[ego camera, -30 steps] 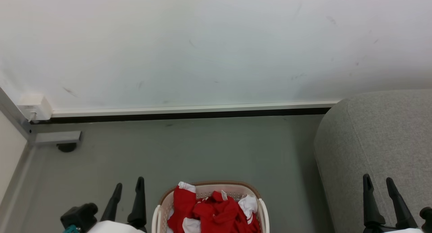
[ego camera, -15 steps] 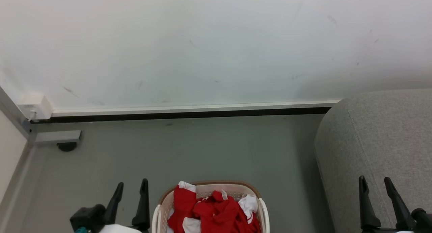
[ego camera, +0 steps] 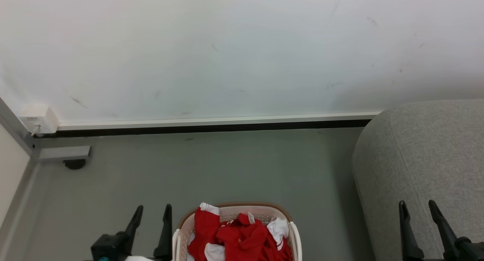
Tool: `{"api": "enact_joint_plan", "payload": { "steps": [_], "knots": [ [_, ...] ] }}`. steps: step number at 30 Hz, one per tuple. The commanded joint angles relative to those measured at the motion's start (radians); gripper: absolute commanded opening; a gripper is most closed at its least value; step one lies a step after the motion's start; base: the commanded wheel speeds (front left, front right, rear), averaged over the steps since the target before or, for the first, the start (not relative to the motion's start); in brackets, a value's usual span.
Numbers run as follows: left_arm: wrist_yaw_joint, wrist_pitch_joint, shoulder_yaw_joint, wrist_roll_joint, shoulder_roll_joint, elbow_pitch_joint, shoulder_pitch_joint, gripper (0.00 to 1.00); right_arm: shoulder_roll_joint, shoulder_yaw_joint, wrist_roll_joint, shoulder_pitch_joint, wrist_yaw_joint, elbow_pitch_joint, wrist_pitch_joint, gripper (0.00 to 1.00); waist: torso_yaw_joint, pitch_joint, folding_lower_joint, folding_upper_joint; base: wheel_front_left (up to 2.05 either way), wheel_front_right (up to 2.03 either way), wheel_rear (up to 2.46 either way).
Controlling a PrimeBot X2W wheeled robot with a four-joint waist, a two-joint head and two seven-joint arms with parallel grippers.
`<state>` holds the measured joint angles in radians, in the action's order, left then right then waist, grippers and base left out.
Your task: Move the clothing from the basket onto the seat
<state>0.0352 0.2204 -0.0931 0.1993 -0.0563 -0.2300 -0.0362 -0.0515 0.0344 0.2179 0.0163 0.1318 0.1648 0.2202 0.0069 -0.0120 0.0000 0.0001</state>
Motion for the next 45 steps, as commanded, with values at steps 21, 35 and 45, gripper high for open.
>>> {"api": "enact_joint_plan", "payload": {
  "steps": [21, 35, 45],
  "knots": [
    [0.005, 0.045, 0.0, -0.166, -0.004, -0.01, 0.017, 1.0, -0.002, -0.026, -0.144, 0.014, -0.002, -0.016, 0.045, 1.0, -0.025, -0.007, 0.0, -0.0001, 0.0, 0.0, 0.0],
    [0.035, 0.044, -0.003, -0.168, -0.001, -0.014, -0.094, 1.0, 0.0, -0.052, -0.114, -0.067, -0.002, -0.072, 0.044, 1.0, -0.107, -0.142, 0.0, -0.0001, 0.0, 0.0, 0.0],
    [0.084, 0.044, -0.111, -0.199, -0.023, -0.214, -0.326, 1.0, 0.001, -0.095, -0.063, -0.179, -0.002, -0.137, 0.044, 1.0, -0.174, -0.343, 0.0, -0.0001, 0.0, 0.0, 0.0]
  ]
}}
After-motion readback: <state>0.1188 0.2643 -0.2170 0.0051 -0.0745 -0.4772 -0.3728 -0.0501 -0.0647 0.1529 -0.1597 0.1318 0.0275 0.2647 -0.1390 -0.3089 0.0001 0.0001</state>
